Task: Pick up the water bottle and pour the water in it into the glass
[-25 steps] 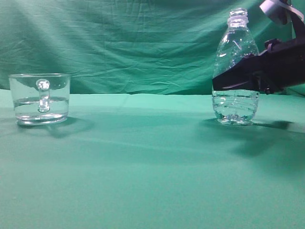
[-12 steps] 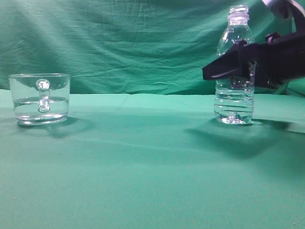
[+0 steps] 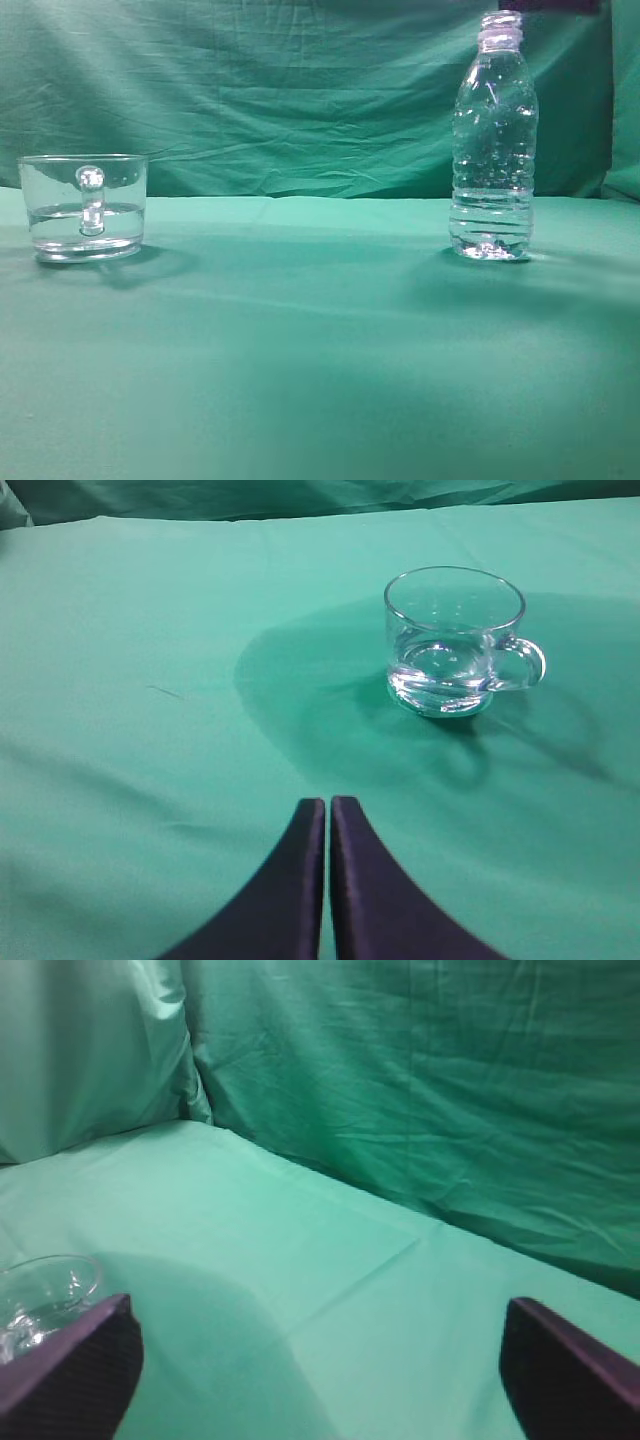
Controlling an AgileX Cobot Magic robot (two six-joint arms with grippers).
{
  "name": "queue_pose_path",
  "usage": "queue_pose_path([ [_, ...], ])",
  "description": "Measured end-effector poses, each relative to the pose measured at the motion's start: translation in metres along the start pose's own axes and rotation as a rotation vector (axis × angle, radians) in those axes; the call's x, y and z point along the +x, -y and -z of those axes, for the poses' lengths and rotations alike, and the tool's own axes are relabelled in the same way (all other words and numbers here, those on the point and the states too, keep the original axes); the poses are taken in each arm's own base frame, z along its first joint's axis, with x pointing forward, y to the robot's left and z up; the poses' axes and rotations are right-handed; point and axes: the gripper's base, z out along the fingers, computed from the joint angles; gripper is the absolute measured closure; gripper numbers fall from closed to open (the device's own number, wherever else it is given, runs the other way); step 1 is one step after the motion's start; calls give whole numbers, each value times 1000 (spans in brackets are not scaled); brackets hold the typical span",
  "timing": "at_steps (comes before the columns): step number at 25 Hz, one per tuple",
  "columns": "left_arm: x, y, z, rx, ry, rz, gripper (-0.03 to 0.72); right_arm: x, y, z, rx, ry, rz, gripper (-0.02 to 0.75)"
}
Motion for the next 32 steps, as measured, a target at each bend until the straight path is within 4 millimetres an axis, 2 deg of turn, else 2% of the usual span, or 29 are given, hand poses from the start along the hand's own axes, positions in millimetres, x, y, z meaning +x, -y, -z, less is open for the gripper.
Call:
queue_pose_path([
  [1,0,0,0,0,0,0,688,-10,-3,4,0,3,18,69],
  [4,0,0,0,0,0,0,688,-35,-17,19,-21,-13,23,216],
  [9,0,0,0,0,0,0,688,-77,-48,52,-66,-29,79,643],
  [10,0,0,0,0,0,0,688,-77,-48,52,-66,-29,79,643],
  [12,0,0,0,0,0,0,688,-102,-66,76,-33,2,81,738],
  [15,0,0,0,0,0,0,688,-125,-84,103,22,58,67,738],
  [18,0,0,0,0,0,0,688,-141,-107,129,38,91,137,738],
  [22,0,0,0,0,0,0,688,-150,-138,165,61,98,241,738],
  [26,0,0,0,0,0,0,688,-161,-161,196,129,200,326,738],
  [32,0,0,0,0,0,0,688,-167,-186,227,165,312,388,738],
])
